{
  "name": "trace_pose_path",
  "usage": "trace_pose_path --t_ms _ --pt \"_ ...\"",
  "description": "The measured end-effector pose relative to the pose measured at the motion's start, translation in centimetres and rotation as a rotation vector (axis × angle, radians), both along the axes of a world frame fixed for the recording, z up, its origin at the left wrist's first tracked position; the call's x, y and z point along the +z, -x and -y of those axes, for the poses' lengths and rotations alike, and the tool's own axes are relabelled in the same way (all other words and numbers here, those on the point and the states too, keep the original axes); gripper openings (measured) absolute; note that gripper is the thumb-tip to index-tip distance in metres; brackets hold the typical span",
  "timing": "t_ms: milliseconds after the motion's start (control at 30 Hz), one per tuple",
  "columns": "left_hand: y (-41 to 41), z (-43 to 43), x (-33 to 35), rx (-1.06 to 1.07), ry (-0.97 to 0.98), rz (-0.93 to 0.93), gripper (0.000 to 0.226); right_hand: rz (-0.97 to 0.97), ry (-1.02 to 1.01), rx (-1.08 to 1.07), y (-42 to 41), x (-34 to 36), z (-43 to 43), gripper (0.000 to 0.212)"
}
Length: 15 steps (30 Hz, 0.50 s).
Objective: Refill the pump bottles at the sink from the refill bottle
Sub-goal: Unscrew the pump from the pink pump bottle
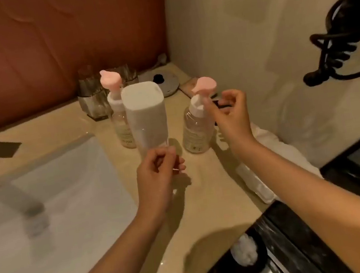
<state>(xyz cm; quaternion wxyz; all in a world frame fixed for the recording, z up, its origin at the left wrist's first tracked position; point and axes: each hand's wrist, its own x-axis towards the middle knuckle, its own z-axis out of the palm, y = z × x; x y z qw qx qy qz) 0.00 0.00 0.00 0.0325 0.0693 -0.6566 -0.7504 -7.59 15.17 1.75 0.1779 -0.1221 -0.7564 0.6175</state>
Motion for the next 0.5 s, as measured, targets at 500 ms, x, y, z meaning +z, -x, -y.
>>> trace_pose_path --t_ms 500 --pt "2.6 -3.0 -5.1 -0.169 0.384 -0.166 0.051 -0.083 -0.224 0.230 -0.6 -1.1 0.3 0.019"
